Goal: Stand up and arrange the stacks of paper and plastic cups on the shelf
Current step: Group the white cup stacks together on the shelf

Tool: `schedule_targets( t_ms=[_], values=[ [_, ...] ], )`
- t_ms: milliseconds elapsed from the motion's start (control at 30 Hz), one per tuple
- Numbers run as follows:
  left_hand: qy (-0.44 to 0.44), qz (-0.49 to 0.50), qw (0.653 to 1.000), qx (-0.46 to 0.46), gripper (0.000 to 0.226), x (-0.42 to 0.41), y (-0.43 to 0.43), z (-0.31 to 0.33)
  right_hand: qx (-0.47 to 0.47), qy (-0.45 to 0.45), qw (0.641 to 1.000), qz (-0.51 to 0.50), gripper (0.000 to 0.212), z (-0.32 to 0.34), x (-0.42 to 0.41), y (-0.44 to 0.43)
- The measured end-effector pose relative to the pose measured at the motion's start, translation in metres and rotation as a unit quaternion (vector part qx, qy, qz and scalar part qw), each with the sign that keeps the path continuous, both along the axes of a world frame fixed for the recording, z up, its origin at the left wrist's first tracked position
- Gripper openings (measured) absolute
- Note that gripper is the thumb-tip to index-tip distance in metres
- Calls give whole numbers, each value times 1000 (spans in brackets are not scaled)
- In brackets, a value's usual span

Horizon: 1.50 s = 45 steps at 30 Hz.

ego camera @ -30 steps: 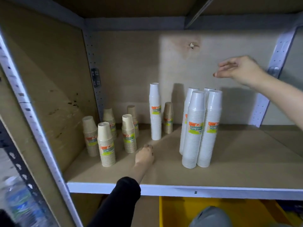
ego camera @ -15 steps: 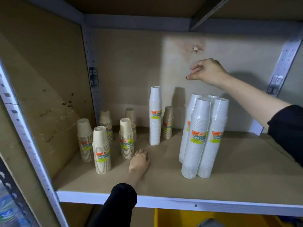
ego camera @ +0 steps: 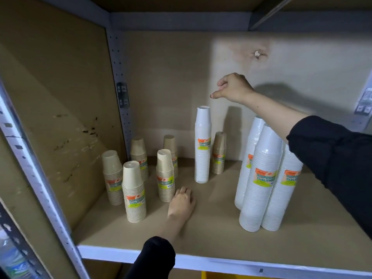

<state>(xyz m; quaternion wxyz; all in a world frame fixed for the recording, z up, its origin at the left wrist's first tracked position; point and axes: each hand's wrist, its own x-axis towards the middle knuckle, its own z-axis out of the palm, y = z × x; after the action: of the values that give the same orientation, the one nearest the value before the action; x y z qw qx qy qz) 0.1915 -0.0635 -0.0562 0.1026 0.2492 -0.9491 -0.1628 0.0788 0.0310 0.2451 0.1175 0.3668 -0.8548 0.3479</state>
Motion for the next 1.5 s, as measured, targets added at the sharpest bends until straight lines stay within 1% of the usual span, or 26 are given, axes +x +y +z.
schedule_targets(
  t_ms=[200,233,333,367,433,567,700,733,833,867,1033,1200,1367,1500],
  values=[
    [-1,-5,1000,-6,38,0,-1,-1,35,-13,999,-6,56,-13,2,-26],
    [1,-7,1000,-3,44,0,-1,-1,43,-14,999,-8,56,-16,3,-30],
    [30,-8,999,11,81,3,1,3,57,-18,998,-14,57,-26,5,-39],
    [40,-9,999,11,89,3,1,2,59,-20,998,-18,58,-28,4,-41],
    [46,-9,999,12,95,3,0,0,58,-29,998,-24,57,-32,4,-45],
    [57,-6,998,9,93,3,2,1,47,-60,997,-25,53,-38,0,-50],
    [27,-7,1000,8,95,6,4,5,42,-77,996,-12,46,-44,0,-51],
    [18,-5,1000,15,89,7,6,6,42,-78,996,-10,44,-44,1,-49],
    [-12,1,1000,13,44,8,6,9,42,-80,996,-6,42,-41,6,-43],
    [-17,-1,1000,12,38,9,6,10,45,-79,996,-4,42,-40,7,-40],
    [-40,-2,999,-14,36,17,10,12,57,-65,996,-5,45,-31,22,-19],
    [-55,-6,998,-16,40,27,18,16,81,-77,994,7,47,-19,52,15],
    [-50,-18,999,-8,39,30,34,18,94,-77,992,-18,47,-12,76,59],
    [-43,-37,998,12,39,26,53,18,103,-69,992,-36,34,-6,91,98]
  ],
)
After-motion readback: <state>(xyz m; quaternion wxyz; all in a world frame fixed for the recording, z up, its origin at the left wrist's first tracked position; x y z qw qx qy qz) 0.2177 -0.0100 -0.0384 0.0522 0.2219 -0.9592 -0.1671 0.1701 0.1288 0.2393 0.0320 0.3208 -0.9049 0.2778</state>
